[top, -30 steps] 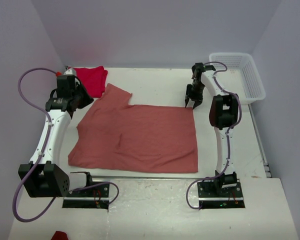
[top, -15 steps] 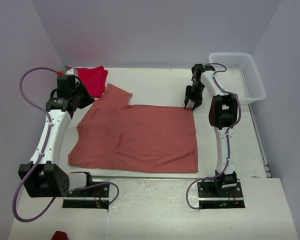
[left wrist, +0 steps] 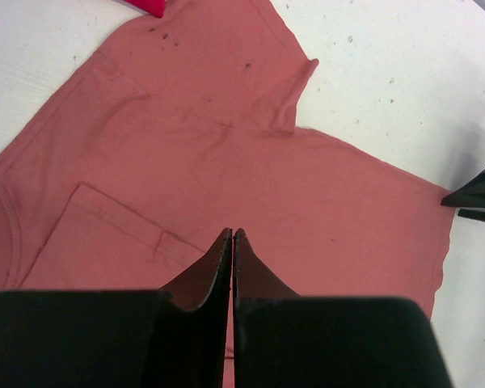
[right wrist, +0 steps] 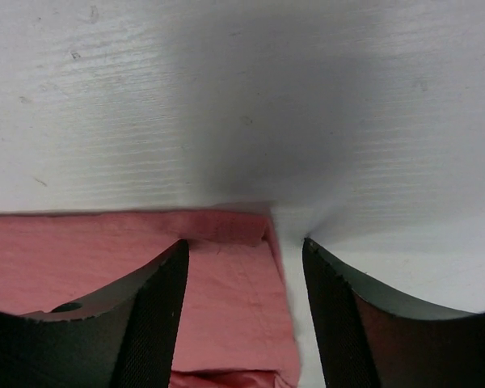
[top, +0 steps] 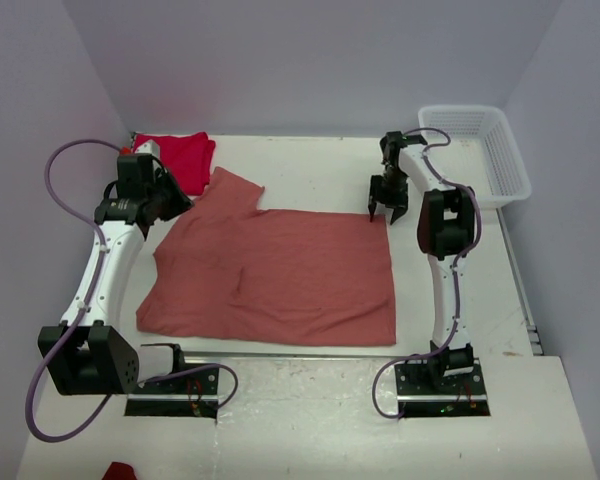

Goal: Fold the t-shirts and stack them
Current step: Grap the side of the flattened tshirt furthest away from the robot with both arms

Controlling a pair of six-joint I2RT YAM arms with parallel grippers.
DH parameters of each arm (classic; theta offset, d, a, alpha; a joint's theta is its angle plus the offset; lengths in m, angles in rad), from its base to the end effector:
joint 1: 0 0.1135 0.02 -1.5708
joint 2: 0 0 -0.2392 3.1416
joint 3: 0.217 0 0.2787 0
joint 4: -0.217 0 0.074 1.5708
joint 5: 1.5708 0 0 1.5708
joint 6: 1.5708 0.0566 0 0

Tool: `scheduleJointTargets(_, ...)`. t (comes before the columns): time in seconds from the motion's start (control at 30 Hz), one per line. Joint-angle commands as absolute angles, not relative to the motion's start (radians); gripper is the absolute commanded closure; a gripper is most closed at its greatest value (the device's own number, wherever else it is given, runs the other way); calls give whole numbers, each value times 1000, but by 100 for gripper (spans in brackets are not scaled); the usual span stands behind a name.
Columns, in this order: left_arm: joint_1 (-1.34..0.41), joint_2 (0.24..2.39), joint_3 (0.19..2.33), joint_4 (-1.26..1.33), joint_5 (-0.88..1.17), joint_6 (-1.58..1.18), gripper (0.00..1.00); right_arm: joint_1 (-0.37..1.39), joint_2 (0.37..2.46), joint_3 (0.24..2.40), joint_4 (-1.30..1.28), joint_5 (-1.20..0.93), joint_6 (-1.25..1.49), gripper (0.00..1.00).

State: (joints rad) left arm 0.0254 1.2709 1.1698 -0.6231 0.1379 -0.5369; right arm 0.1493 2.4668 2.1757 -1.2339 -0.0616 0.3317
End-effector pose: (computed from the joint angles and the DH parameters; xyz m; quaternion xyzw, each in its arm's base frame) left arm 0.3237 0.0004 0.2881 -0.2252 0.8817 -0.1644 0.3806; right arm 0.4847 0.0764 0.1119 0.0903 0.9952 0.0353 0.0149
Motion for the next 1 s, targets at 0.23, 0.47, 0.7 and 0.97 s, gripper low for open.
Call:
scheduleJointTargets(0.23,21,1232,1123,-569,176,-528,99,149,2352,2125,-1089,184,92,20)
scheduleJointTargets(0.47,21,1238,1131,-566,193,-523,98,161,2376,2154,-1124,97,51,20)
scheduleJointTargets(0.7,21,1235,1120,-566,201,-526,99,178,2306,2044,-1030,89,98,17)
scheduleJointTargets(0.97,23,1226,1124,-572,199,-522,98,207,2287,2019,-1023,-69,103,25)
